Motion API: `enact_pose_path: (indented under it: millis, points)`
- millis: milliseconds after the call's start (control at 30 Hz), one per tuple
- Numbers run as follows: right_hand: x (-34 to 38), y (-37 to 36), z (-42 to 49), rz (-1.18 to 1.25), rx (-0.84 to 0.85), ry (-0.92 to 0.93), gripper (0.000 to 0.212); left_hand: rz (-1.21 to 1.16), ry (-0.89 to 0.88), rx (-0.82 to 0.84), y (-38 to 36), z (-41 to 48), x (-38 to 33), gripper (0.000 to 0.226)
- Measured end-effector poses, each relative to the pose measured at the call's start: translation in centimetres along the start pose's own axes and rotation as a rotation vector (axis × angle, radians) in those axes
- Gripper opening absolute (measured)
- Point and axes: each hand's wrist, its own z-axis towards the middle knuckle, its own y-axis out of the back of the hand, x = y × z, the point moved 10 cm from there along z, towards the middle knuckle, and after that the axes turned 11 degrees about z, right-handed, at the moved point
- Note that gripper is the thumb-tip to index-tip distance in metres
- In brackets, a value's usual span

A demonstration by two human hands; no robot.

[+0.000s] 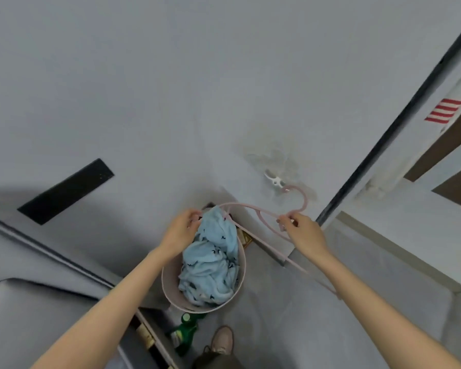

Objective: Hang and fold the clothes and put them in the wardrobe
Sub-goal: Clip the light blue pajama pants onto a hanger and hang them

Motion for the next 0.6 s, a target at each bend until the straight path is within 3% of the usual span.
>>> enact_pose_path:
  millis: [367, 600]
  points:
    - [-0.3, -8.8, 7.1, 0.084, -0.076, 0.006, 0.025, -0.095, 0.22, 0.125, -6.2, 8.1, 12.1, 0.032]
    - [-6.5, -13.5, 12.7, 0.14, -0.096, 0.02, 0.026, -0.161, 0.268, 0.198, -14.7, 14.7, 17.0, 0.038]
